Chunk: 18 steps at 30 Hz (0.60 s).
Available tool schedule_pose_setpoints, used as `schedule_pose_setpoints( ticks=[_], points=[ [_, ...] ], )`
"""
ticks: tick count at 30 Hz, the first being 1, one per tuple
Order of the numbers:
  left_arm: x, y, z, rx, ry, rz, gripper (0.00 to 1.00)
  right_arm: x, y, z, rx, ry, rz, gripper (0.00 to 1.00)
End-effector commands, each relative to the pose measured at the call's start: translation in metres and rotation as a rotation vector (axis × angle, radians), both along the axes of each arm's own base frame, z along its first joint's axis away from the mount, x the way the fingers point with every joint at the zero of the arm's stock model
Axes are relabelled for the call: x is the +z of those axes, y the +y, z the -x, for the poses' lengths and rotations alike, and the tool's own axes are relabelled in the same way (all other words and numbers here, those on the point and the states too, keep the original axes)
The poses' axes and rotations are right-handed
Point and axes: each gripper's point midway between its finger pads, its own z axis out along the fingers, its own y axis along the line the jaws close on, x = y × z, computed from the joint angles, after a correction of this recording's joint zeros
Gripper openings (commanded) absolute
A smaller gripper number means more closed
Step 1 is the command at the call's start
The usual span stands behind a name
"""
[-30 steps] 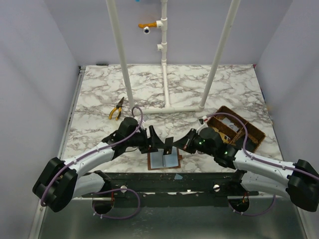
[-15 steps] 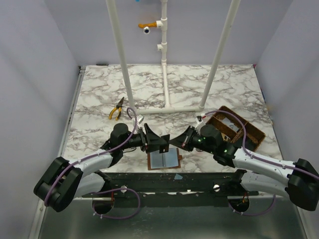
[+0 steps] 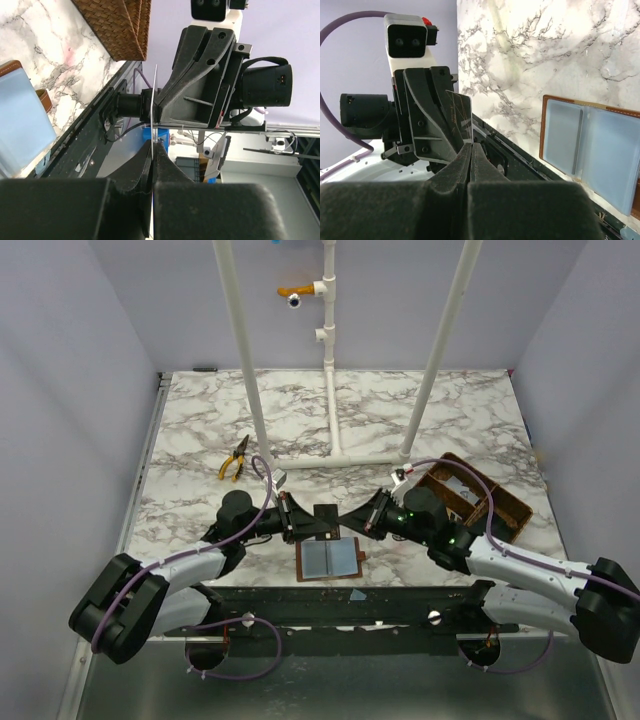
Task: Take the credit cards out of the card holder
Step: Place the credit card in the storage box.
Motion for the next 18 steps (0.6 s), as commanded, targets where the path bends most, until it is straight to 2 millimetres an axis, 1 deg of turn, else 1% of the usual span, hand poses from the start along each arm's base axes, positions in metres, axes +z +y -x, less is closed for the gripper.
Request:
schedule_pose_setpoints(
  ticks=[1, 2, 5, 6, 7, 8, 11, 15, 18],
  points=[
    [0.016, -0.001, 0.004, -0.03, -0.054, 0.039, 0.0, 0.009, 0.004, 0.002, 0.027, -0.023, -0.008, 0.04],
    [0.016, -0.002, 0.004, -0.032, -0.051, 0.04, 0.0, 0.008, 0.003, 0.002, 0.025, -0.022, -0.005, 0.12],
    [0.019, -0.002, 0.005, -0.037, -0.056, 0.044, 0.0, 0.011, 0.0, 0.002, 0.01, -0.035, -0.011, 0.54],
    [0.019, -0.002, 0.006, -0.04, -0.059, 0.045, 0.0, 0.012, -0.001, 0.001, 0.006, -0.042, -0.014, 0.62],
    [0.021, -0.002, 0.006, -0.041, -0.063, 0.048, 0.0, 0.014, -0.002, 0.001, 0.004, -0.047, -0.017, 0.67],
    [0.022, -0.002, 0.006, -0.044, -0.065, 0.051, 0.0, 0.015, -0.003, 0.001, 0.002, -0.052, -0.02, 0.69],
    [0.028, -0.002, 0.009, -0.06, -0.081, 0.065, 0.0, 0.026, -0.001, 0.0, 0.01, -0.086, -0.05, 0.7],
    [0.04, -0.002, 0.012, -0.087, -0.111, 0.105, 0.0, 0.04, 0.007, 0.0, 0.047, -0.128, -0.1, 0.69],
    [0.057, -0.002, 0.018, -0.121, -0.162, 0.166, 0.0, 0.052, 0.015, -0.001, 0.073, -0.155, -0.138, 0.66]
  ],
)
